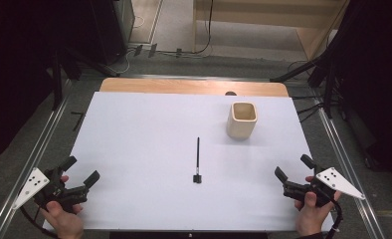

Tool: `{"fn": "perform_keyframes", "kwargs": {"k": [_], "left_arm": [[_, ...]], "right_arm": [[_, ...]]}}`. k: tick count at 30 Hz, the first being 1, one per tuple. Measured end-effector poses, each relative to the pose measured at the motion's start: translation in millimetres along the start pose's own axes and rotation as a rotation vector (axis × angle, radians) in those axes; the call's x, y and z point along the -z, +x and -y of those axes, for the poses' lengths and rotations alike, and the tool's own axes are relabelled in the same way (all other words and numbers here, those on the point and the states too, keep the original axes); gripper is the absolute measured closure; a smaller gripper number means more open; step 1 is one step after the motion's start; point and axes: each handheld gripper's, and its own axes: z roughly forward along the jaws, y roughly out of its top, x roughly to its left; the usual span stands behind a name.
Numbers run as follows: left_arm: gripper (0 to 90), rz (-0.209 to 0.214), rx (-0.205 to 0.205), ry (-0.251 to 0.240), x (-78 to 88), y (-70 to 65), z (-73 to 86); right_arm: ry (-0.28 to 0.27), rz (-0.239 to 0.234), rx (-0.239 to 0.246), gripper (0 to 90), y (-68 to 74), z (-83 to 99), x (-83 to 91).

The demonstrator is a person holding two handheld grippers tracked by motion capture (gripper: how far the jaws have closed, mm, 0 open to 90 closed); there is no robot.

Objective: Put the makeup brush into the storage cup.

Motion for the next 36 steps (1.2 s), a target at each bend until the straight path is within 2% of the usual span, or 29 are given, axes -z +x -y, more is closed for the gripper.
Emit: {"fn": "perform_keyframes", "kwargs": {"k": [10,18,28,29,34,36], "left_arm": [[0.0,0.000,-0.011,0.016,-3.4,-4.8,1.1],[0.0,-0.005,-0.017,0.022,-2.3,-8.3,2.4],[0.0,-0.016,-0.026,0.023,-2.9,-7.9,2.6],[0.0,-0.014,-0.026,0.026,-2.9,-7.4,2.6],[0.0,-0.013,-0.022,0.027,-2.0,-6.3,3.2],[0.0,-0.012,-0.022,0.026,-2.1,-6.5,3.2]], "right_arm": [[0.031,0.006,0.004,1.7,1.7,-1.8,-4.4],[0.036,-0.024,0.026,4.5,10.9,-12.8,-14.5],[0.040,-0.078,0.041,7.2,26.6,-39.8,-33.1],[0.056,-0.091,0.055,10.1,32.0,-45.3,-40.0],[0.072,-0.163,0.070,11.3,50.0,-59.5,-57.4],[0.086,-0.175,0.089,13.5,56.8,-64.3,-64.4]]}}
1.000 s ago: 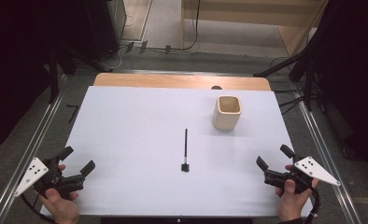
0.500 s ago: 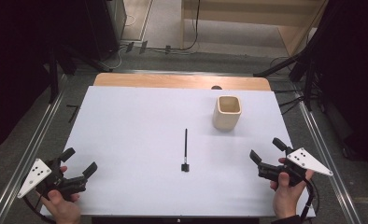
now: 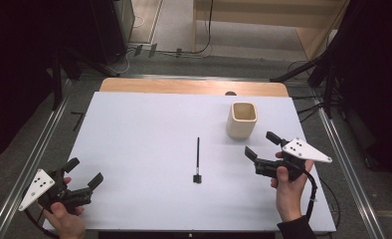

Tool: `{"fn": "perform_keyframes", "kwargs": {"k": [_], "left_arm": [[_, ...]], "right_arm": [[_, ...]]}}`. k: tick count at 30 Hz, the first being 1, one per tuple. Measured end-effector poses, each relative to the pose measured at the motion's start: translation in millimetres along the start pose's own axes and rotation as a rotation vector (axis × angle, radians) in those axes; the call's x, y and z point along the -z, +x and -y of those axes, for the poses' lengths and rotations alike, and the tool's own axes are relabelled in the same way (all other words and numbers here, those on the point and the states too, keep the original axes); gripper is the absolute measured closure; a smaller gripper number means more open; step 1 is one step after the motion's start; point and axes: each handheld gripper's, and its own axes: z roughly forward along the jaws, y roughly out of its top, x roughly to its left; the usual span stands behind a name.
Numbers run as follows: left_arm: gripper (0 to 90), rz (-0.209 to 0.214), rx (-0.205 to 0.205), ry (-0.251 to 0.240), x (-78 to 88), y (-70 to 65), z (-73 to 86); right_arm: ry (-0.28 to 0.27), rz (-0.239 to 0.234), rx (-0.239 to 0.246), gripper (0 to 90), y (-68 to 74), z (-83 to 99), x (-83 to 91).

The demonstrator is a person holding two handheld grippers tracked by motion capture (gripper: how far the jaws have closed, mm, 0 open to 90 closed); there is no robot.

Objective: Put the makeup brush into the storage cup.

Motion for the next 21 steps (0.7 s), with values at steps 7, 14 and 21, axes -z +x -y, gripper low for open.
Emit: {"fn": "perform_keyframes", "kwargs": {"k": [7,14,21], "left_arm": [[0.0,0.004,-0.011,0.007,-1.3,-1.3,-0.3],[0.0,0.018,-0.010,0.010,-1.1,-2.0,1.2],[0.0,0.023,-0.003,0.010,-0.9,-1.5,1.1]], "right_arm": [[0.090,-0.053,0.032,13.8,14.6,-10.5,-29.0],[0.203,-0.110,0.049,14.1,26.3,-15.0,-61.3],[0.311,-0.169,0.066,14.3,35.7,-16.1,-84.8]]}}
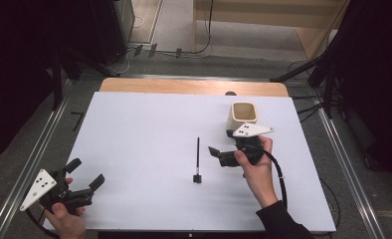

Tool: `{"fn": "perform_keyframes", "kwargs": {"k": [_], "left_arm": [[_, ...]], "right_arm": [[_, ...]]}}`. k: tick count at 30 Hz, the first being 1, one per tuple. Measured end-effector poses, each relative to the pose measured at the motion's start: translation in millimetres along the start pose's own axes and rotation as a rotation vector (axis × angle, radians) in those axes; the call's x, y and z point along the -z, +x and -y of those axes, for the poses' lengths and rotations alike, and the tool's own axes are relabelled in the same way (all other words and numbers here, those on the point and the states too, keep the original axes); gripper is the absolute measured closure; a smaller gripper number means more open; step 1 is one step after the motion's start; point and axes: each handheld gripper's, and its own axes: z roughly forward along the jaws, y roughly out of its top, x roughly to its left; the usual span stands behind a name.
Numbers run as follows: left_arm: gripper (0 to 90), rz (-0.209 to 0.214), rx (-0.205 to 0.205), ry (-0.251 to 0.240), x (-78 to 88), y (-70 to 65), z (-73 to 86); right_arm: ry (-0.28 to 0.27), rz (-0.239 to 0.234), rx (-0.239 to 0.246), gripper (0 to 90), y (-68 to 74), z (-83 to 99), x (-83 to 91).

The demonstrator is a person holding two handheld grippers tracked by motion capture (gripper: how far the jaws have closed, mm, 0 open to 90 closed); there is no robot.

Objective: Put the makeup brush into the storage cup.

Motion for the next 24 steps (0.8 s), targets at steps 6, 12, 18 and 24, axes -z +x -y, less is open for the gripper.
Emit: {"fn": "perform_keyframes", "kwargs": {"k": [6,12,18,24], "left_arm": [[0.0,0.000,-0.012,0.000,-0.2,-1.9,-1.0],[0.0,-0.003,-0.017,0.005,-1.2,-2.3,-0.9],[0.0,-0.004,-0.017,0.006,-0.9,-1.3,-0.9],[0.0,-0.002,-0.019,0.008,-1.4,-1.7,-0.9]], "right_arm": [[0.052,-0.026,-0.017,17.9,1.3,-3.7,-11.5],[0.193,-0.010,0.006,17.6,6.8,-6.6,-32.9],[0.309,0.017,0.045,21.1,16.7,-8.0,-51.9],[0.396,0.045,0.044,27.3,22.5,-6.6,-67.3]]}}
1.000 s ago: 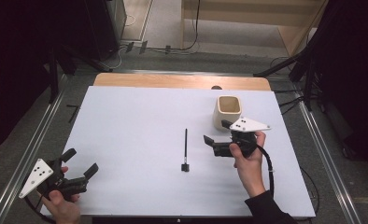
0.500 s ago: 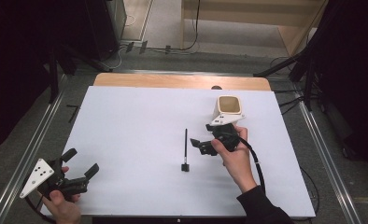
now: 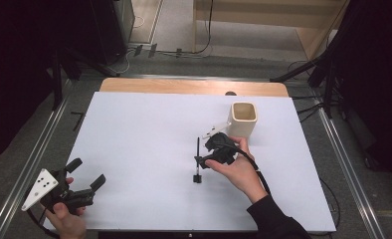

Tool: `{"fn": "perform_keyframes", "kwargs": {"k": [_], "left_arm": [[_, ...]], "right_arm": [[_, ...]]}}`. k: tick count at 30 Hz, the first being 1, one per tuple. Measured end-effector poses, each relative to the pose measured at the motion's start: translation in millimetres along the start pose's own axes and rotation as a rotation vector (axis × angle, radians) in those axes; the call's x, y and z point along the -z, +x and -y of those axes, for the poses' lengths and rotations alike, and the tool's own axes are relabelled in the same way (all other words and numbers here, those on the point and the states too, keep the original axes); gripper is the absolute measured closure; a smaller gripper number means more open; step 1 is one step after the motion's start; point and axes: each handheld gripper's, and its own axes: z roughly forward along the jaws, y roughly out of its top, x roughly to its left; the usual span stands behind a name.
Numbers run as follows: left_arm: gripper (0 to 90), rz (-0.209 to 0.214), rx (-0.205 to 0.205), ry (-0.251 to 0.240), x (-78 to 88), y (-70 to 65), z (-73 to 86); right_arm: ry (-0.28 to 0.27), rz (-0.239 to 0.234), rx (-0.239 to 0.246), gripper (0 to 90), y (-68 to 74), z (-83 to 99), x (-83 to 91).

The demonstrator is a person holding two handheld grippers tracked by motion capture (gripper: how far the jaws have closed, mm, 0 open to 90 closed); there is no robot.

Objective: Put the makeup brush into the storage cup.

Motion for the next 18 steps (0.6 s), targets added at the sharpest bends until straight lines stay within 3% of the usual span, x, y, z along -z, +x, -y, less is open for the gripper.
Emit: {"fn": "perform_keyframes", "kwargs": {"k": [4,7,13,18], "left_arm": [[0.0,-0.001,-0.001,0.000,-0.3,0.4,0.2],[0.0,-0.002,-0.002,0.000,-0.8,0.3,0.2],[0.0,0.002,-0.002,0.003,-1.5,-0.1,0.2],[0.0,0.002,-0.003,0.003,-1.4,0.0,0.1]], "right_arm": [[0.040,0.016,-0.003,27.3,1.4,-1.8,-7.5],[0.073,0.013,-0.015,40.1,3.7,-3.1,-13.3],[0.108,0.023,-0.007,44.6,8.0,-5.1,-18.4],[0.182,-0.025,-0.117,50.3,12.1,-10.5,-24.5]]}}
